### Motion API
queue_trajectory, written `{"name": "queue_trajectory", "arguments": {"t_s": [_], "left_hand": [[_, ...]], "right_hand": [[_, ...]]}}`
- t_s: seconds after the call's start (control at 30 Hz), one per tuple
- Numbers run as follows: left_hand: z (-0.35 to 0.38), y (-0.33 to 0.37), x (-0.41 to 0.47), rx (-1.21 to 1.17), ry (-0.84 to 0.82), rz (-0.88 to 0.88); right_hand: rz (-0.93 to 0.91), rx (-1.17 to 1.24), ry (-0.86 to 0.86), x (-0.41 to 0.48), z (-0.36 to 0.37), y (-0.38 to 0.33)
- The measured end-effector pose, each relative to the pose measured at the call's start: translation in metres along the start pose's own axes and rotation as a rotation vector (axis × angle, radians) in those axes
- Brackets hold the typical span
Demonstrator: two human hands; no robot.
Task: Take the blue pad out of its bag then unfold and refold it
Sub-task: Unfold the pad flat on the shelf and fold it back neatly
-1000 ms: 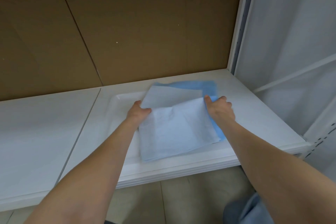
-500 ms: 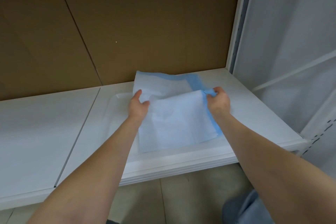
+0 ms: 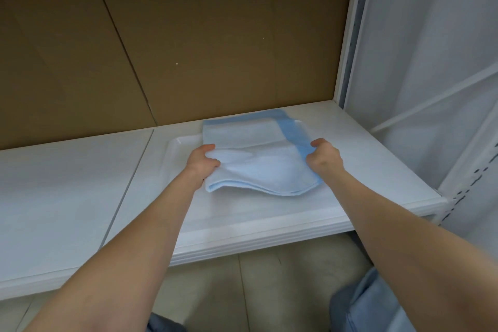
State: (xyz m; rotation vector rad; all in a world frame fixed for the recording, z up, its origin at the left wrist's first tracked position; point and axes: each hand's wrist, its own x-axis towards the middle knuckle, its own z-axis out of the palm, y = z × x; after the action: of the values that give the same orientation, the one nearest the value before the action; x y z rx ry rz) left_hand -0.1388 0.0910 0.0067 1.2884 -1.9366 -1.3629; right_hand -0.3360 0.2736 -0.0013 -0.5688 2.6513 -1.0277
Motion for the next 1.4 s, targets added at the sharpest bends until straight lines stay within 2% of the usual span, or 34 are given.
{"name": "queue_trajectory", "arguments": {"t_s": [0.07, 0.23, 0.33, 0.4, 0.47, 0.57, 0.7, 0.8, 1.0, 1.17, 1.4], "left_hand": [[-0.001, -0.005, -0.001, 0.186, 0.025, 0.018], [0.002, -0.027, -0.014, 0.688, -0.068, -0.056], [0.013, -0.017, -0.030, 0.897, -0.021, 0.052], [0.028, -0.007, -0.042, 0.810, -0.072, 0.210], [0.047, 0.004, -0.062, 0.662, -0.215, 0.327], [0.079, 0.015, -0.090, 0.636, -0.367, 0.427], [0.110, 0.019, -0.110, 0.537, -0.366, 0.488], [0.121, 0.023, -0.116, 0.458, -0.306, 0.480], [0.130, 0.030, -0.129, 0.674, -0.216, 0.660], [0.133, 0.033, -0.128, 0.640, -0.154, 0.650], [0.132, 0.031, -0.123, 0.428, -0.140, 0.460]], "right_hand": [[0.012, 0.000, -0.004, -0.004, -0.002, 0.002], [0.033, -0.020, -0.059, -0.018, -0.004, 0.012], [0.047, 0.018, -0.051, -0.026, -0.007, 0.014], [0.064, 0.051, -0.036, -0.029, -0.010, 0.016], [0.085, 0.077, -0.037, -0.032, -0.014, 0.019], [0.119, 0.136, -0.045, -0.034, -0.018, 0.024], [0.141, 0.234, -0.061, -0.038, -0.021, 0.030], [0.147, 0.311, -0.067, -0.037, -0.022, 0.033], [0.173, 0.341, -0.072, -0.035, -0.025, 0.035], [0.175, 0.302, -0.043, -0.036, -0.026, 0.033], [0.210, 0.277, -0.056, -0.036, -0.027, 0.032]]}}
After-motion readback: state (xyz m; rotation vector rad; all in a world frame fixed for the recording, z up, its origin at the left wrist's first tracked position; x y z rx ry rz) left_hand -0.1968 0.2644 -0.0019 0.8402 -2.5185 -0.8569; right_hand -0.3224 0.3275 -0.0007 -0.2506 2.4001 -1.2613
